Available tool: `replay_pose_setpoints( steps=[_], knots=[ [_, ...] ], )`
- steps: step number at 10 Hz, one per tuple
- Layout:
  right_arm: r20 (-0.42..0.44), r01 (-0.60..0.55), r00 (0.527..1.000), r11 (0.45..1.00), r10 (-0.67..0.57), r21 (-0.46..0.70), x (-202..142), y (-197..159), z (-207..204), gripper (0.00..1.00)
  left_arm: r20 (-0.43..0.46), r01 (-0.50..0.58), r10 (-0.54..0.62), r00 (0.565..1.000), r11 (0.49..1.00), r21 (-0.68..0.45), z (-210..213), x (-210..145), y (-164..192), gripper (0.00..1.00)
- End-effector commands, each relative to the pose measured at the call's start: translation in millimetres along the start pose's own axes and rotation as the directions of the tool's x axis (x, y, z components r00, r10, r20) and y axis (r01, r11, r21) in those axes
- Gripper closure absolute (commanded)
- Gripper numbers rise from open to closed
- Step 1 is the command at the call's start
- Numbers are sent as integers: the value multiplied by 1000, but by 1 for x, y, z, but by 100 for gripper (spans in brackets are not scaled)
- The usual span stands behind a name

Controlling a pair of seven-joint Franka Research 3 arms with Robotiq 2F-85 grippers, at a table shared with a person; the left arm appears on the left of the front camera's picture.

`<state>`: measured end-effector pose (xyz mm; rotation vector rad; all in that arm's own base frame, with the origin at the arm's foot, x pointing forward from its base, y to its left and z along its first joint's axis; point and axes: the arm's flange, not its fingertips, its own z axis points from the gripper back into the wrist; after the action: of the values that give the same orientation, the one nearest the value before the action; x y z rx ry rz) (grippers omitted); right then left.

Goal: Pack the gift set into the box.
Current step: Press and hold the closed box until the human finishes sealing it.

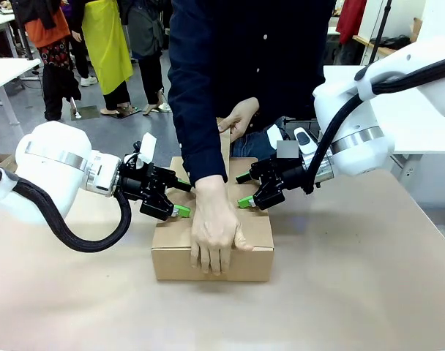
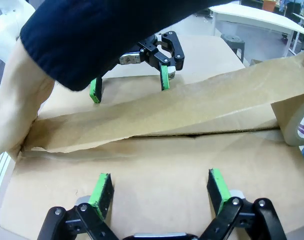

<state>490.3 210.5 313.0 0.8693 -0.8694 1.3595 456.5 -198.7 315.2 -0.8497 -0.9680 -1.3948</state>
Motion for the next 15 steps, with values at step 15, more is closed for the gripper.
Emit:
replay_pose_setpoints(
  steps=[15],
  knots=[
    [-6, 2, 1000, 1000, -2, -3, -2, 0, -1, 0, 3, 2, -2, 1000, 1000, -6, -1, -3, -1, 0]
  ],
)
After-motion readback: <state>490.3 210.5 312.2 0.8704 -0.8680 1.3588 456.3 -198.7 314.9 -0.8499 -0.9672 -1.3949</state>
